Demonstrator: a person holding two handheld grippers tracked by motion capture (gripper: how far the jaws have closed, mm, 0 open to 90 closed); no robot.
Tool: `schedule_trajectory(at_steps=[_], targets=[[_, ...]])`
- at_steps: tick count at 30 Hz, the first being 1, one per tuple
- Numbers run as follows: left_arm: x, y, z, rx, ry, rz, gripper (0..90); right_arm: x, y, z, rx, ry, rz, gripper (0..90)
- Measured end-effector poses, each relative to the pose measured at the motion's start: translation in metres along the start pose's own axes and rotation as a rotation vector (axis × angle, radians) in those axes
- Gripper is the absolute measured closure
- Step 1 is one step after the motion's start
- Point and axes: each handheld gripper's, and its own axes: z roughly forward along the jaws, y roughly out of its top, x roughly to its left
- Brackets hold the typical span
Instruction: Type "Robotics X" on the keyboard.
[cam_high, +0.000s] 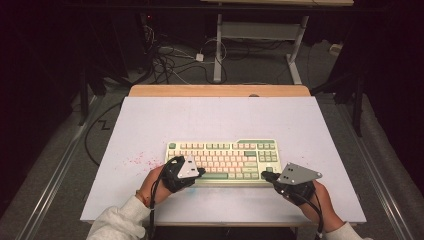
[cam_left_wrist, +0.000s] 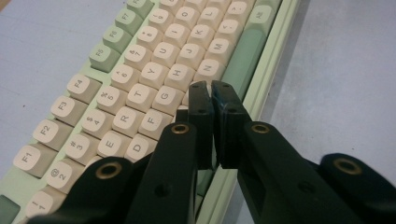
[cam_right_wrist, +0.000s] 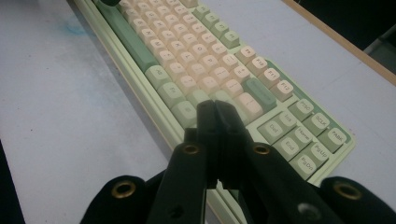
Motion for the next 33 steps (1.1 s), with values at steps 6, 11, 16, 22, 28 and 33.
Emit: schedule_trajectory(at_steps=[6, 11, 16, 22, 28, 33], targets=[[0.001, -0.002, 0.002, 0.011, 0.002, -0.006, 85.3, 0.000, 0.000, 0.000, 0.001, 0.000, -0.002, 90.0], [0.001, -0.005, 0.006, 0.036, 0.005, 0.004, 85.3, 0.000, 0.000, 0.000, 0.003, -0.001, -0.002, 90.0], [0.000, -0.006, 0.008, 0.033, 0.001, -0.003, 85.5, 0.000, -0.001, 0.001, 0.005, 0.002, -0.003, 90.0], [0.001, -0.001, -0.003, -0.008, 0.018, -0.006, 85.3, 0.000, 0.000, -0.001, 0.000, 0.000, 0.000, 90.0], [0.003, 0.000, -0.011, -0.034, 0.034, -0.012, 85.3, -0.001, 0.000, -0.001, -0.004, -0.002, 0.001, 90.0], [0.004, 0.000, -0.014, -0.044, 0.041, -0.017, 85.3, -0.001, 0.000, -0.001, -0.005, -0.002, -0.001, 90.0]])
